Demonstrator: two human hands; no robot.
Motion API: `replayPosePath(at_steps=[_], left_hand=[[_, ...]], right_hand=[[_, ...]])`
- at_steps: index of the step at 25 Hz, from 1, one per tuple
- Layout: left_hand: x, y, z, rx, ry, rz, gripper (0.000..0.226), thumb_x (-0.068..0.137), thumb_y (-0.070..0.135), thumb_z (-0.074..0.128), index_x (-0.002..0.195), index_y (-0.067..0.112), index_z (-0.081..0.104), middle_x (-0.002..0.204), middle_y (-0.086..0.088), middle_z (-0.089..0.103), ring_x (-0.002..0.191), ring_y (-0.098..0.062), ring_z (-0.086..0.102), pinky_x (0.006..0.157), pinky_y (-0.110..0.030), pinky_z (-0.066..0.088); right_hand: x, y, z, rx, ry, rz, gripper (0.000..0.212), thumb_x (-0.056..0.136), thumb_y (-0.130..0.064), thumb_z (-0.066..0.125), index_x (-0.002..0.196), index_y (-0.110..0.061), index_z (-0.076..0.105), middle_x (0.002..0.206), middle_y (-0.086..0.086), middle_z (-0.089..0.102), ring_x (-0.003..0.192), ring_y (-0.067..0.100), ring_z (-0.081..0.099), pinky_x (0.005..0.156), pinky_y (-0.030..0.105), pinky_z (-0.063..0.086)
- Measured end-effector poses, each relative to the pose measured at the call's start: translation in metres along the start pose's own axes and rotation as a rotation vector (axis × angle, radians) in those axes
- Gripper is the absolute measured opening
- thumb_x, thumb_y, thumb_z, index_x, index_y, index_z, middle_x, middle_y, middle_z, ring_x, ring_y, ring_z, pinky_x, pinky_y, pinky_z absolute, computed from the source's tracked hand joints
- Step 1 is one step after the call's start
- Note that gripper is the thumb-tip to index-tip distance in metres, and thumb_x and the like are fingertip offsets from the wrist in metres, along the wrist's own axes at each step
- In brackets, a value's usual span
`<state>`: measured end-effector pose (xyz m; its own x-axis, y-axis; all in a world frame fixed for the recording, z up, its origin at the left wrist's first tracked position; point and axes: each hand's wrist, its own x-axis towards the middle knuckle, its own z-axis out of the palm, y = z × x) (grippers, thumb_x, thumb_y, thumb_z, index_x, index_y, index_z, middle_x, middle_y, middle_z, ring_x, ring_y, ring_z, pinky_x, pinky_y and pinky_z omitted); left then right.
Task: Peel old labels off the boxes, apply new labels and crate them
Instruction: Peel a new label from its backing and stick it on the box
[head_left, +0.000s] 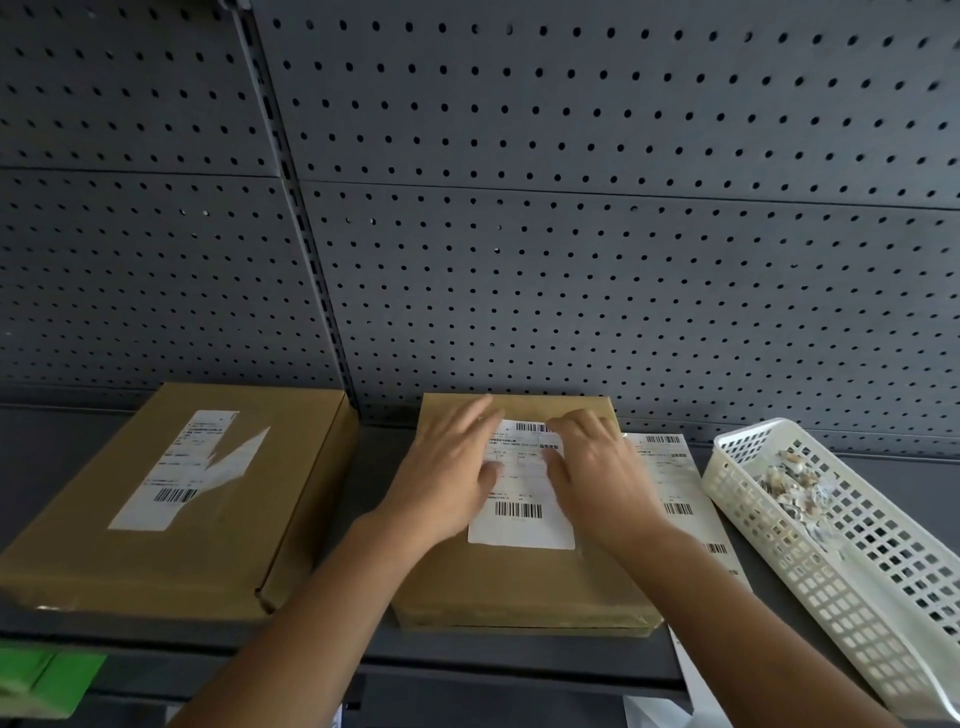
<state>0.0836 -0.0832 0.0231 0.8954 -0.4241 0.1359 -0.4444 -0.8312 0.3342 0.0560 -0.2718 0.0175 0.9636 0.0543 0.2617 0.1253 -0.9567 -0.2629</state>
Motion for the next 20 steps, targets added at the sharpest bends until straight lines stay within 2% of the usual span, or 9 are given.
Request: replayPosePath(at_steps=[2,4,5,7,11,15,17,20], left_hand=[[0.002,0.0,0.006,0.037,-0.092,0.083,0.06,0.108,0.038,0.033,0.161,0.021,0.012,0.168,0.006,0.003,0.153,-0.008,-0.003,0.125,-0.032,-0.001],[0.004,-0.004,0.012,0.086,-0.157,0.083,0.059,0.109,0.04,0.023,0.161,0.02,0.006,0.169,0.005,-0.001,0.153,-0.006,-0.005,0.126,-0.03,-0.001],[0.004,-0.005,0.012,0.103,-0.164,0.076,0.059,0.109,0.042,0.022,0.161,0.021,0.005,0.168,0.005,-0.002,0.153,-0.005,-0.005,0.125,-0.03,0.0],[0.005,-0.007,0.01,0.1,-0.169,0.054,0.063,0.108,0.048,0.023,0.161,0.023,0.002,0.168,0.008,-0.004,0.152,-0.003,-0.006,0.124,-0.027,-0.002],[0.004,-0.011,0.007,0.085,-0.149,-0.01,0.074,0.102,0.062,0.026,0.161,0.025,0.002,0.168,0.01,-0.003,0.153,-0.004,-0.003,0.116,-0.023,-0.004],[0.002,-0.011,0.008,0.045,-0.14,-0.054,0.082,0.098,0.067,0.03,0.161,0.022,0.003,0.168,0.01,-0.002,0.153,-0.006,-0.002,0.114,-0.022,-0.003],[0.001,-0.011,0.009,-0.004,-0.088,-0.061,0.08,0.099,0.065,0.031,0.161,0.022,0.005,0.168,0.009,0.0,0.153,-0.007,-0.001,0.115,-0.024,0.0],[-0.013,-0.006,0.004,-0.003,0.007,0.005,0.064,0.105,0.05,0.033,0.16,0.022,0.017,0.167,0.008,0.012,0.153,-0.007,0.006,0.117,-0.022,0.005]], right_hand=[[0.001,-0.009,0.008,0.018,-0.075,-0.123,0.046,0.101,-0.034,0.032,0.141,-0.017,0.047,0.144,-0.001,0.047,0.138,0.02,0.038,0.113,0.038,0.032],[0.002,-0.015,0.016,-0.009,-0.164,-0.175,0.062,0.099,-0.042,0.01,0.151,-0.018,0.033,0.156,-0.002,0.035,0.148,0.016,0.021,0.12,0.033,0.013],[0.003,-0.013,0.017,-0.022,-0.186,-0.171,0.063,0.099,-0.043,0.006,0.154,-0.02,0.026,0.16,-0.003,0.027,0.15,0.013,0.014,0.121,0.03,0.004],[0.003,-0.006,0.019,-0.034,-0.212,-0.144,0.056,0.104,-0.041,0.012,0.156,-0.022,0.017,0.164,-0.007,0.013,0.151,0.008,0.004,0.12,0.025,-0.005],[-0.004,0.0,0.021,-0.021,-0.183,-0.07,0.055,0.105,-0.043,0.019,0.157,-0.023,0.016,0.164,-0.01,0.009,0.15,0.003,0.002,0.119,0.023,-0.008],[-0.004,0.007,0.023,0.038,-0.135,0.072,0.055,0.105,-0.039,0.024,0.156,-0.017,0.02,0.164,-0.003,0.013,0.151,0.01,0.007,0.121,0.026,-0.002],[-0.003,0.01,0.021,0.052,-0.133,0.062,0.055,0.105,-0.038,0.027,0.156,-0.015,0.022,0.163,-0.001,0.016,0.151,0.012,0.007,0.123,0.029,0.001],[-0.012,0.006,0.013,0.07,-0.094,-0.017,0.051,0.105,-0.035,0.031,0.153,-0.017,0.031,0.161,-0.002,0.026,0.15,0.013,0.014,0.123,0.03,0.005]])
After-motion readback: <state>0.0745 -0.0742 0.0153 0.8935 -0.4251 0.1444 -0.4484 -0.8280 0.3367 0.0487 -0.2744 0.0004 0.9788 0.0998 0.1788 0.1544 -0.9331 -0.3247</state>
